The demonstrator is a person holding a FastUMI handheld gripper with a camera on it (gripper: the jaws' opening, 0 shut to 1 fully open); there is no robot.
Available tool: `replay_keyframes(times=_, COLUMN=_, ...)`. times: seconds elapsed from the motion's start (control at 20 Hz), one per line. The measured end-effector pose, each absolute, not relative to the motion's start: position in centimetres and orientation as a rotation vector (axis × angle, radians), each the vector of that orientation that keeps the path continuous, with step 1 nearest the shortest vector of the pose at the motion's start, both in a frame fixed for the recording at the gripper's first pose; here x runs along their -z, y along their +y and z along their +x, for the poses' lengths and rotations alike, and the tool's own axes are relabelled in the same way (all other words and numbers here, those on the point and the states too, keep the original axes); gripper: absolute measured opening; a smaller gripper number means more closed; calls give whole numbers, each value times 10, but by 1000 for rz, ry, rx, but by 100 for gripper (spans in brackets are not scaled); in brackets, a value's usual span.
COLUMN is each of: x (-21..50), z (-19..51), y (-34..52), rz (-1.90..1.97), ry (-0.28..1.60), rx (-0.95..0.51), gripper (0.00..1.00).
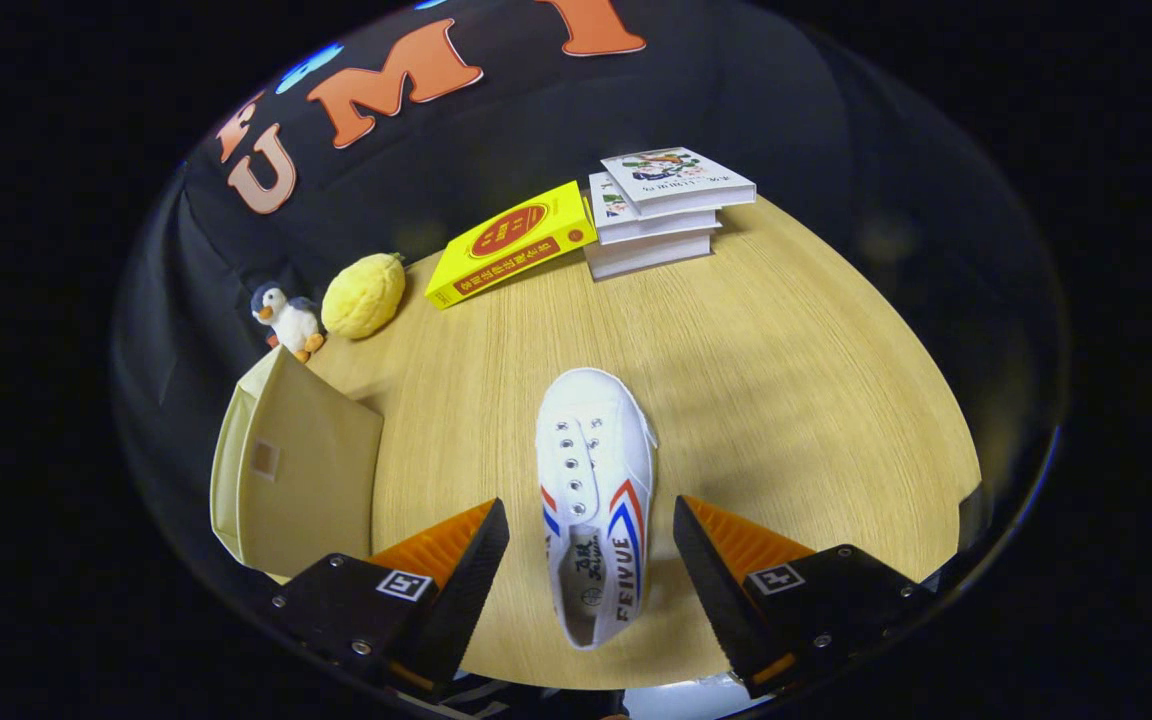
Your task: Open the storage box then place both shoes into the box .Put the left shoe in first, then the right shoe, with the right side of both shoes facing outward in a uniform manner.
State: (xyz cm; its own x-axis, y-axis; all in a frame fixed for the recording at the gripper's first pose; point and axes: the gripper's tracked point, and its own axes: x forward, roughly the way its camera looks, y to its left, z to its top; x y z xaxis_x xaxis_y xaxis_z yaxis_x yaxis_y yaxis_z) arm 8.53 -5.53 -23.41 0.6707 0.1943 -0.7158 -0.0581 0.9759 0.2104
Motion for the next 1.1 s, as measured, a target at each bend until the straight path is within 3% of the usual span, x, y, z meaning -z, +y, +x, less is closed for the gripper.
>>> replay_keyframes(times=0.6, x=293, z=87, y=-61, rz=81, ry=930, rx=-176, gripper=98)
replay_keyframes(times=0.7, x=296, z=90, y=-51, rz=72, ry=931, rx=-222, gripper=88)
replay_keyframes(times=0.8, x=297, z=92, y=-47, rz=55, ry=929, rx=-237, gripper=68)
replay_keyframes(times=0.85, x=297, z=91, y=-49, rz=53, ry=936, rx=-245, gripper=52)
replay_keyframes(times=0.9, x=298, z=92, y=-51, rz=61, ry=937, rx=-244, gripper=50)
replay_keyframes(times=1.1, x=292, z=97, y=-58, rz=247, ry=899, rx=-196, gripper=7)
